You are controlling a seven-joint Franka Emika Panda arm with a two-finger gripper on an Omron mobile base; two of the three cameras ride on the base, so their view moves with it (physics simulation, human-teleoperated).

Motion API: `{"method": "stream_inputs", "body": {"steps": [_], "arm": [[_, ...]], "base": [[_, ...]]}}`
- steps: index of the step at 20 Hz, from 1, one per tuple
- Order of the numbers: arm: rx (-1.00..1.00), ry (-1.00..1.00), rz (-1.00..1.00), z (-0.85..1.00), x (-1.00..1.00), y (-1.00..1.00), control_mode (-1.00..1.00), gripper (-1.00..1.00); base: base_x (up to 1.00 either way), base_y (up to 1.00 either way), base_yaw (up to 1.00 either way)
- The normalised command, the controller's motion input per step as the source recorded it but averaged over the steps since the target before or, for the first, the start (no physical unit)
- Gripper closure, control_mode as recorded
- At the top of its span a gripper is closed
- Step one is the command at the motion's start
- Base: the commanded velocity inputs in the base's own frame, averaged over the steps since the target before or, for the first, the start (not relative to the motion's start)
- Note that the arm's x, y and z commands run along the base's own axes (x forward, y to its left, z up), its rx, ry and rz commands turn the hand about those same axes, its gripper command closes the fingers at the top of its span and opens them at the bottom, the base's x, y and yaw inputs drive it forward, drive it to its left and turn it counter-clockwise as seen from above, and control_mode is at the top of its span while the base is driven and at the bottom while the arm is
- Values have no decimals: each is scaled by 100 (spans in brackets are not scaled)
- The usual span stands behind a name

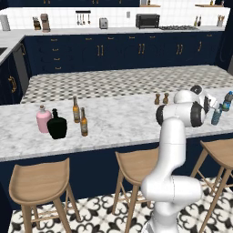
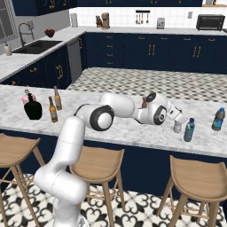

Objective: Move the plastic bottles in the middle to the plastics group, and the glass bottles in the middle to the glass group.

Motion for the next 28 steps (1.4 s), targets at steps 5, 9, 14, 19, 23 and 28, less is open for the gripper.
{"method": "stream_inputs", "body": {"steps": [5,9,14,19,23,28], "arm": [[0,-1,0,0,0,0,-100,100],[0,-2,0,-5,0,0,-100,100],[0,0,0,-19,-1,0,-100,100],[0,0,0,-20,0,0,-100,100],[0,0,0,-14,0,0,-100,100],[0,0,0,0,0,0,-100,100]], "base": [[0,0,0],[0,0,0],[0,0,0],[0,0,0],[0,0,0],[0,0,0]]}}
